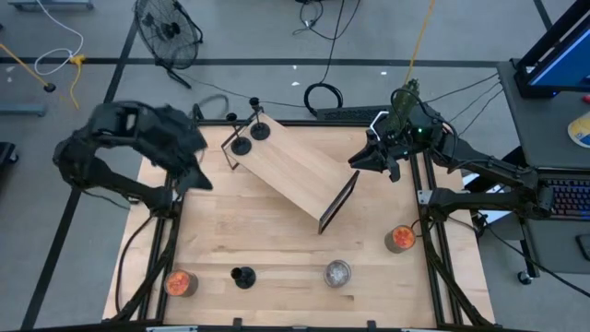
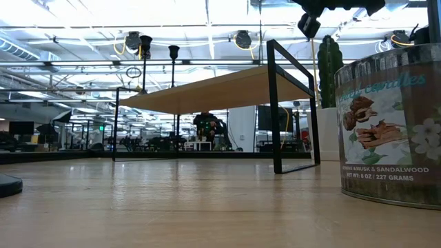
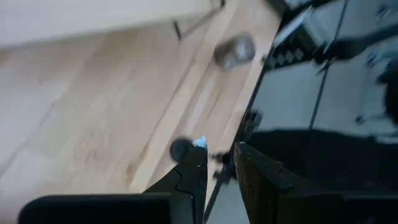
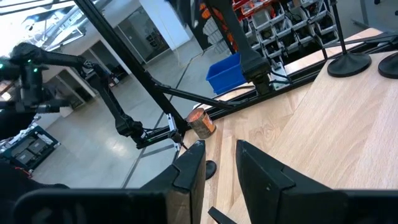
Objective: Pick & Place candle stick holders
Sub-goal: Put the black candle holder on the shelf
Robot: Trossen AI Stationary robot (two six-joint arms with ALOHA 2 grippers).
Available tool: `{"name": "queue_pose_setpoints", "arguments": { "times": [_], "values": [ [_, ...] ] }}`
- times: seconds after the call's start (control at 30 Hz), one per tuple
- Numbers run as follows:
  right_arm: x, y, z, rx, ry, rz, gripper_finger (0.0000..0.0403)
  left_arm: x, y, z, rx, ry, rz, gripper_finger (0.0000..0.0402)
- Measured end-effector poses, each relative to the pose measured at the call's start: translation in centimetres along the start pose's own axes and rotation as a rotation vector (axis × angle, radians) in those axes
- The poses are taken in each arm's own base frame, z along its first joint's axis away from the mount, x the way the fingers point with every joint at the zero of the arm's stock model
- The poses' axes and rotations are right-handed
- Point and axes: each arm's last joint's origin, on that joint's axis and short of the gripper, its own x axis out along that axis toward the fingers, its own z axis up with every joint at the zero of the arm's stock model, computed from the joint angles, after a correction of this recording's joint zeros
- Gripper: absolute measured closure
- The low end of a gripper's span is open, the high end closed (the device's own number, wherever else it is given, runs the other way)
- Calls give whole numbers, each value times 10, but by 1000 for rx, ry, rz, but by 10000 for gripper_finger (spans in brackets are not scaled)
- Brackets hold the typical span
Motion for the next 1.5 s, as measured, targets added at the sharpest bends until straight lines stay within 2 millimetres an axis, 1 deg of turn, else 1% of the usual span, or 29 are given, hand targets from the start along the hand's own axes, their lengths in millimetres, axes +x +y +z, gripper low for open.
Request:
{"name": "queue_pose_setpoints", "arguments": {
  "times": [0.1, 0.23, 0.37, 0.53, 0.8, 0.93, 1.03, 1.17, 1.4, 1.5],
  "values": [
    [0, 0, 0, 16, 0, 0, 319, 17, -8, -1, 2, 83, 41, 316],
    [0, 0, 0, 46, 0, 0, 319, 34, -20, -5, -15, 155, 60, 316],
    [0, 0, 0, 41, 0, 0, 319, 53, -32, -8, -57, 172, 132, 316],
    [0, 0, 0, -1, 0, 0, 319, 77, -46, -13, -168, 190, 208, 316],
    [0, 0, 0, -27, 1, 2, 319, 123, -68, -26, -259, 230, 311, 316],
    [0, 0, 0, -27, 2, 3, 319, 149, -78, -36, -224, 283, 367, 316],
    [0, 0, 0, -27, 2, 4, 319, 162, -82, -43, -201, 314, 406, 313],
    [0, 0, 0, -27, 2, 3, 319, 175, -85, -48, -179, 328, 441, 291],
    [0, 0, 0, -27, 5, 6, 319, 186, -88, -53, -140, 297, 489, 222],
    [0, 1, -1, -65, 20, 28, 319, 191, -90, -57, -129, 304, 499, 194]
  ]
}}
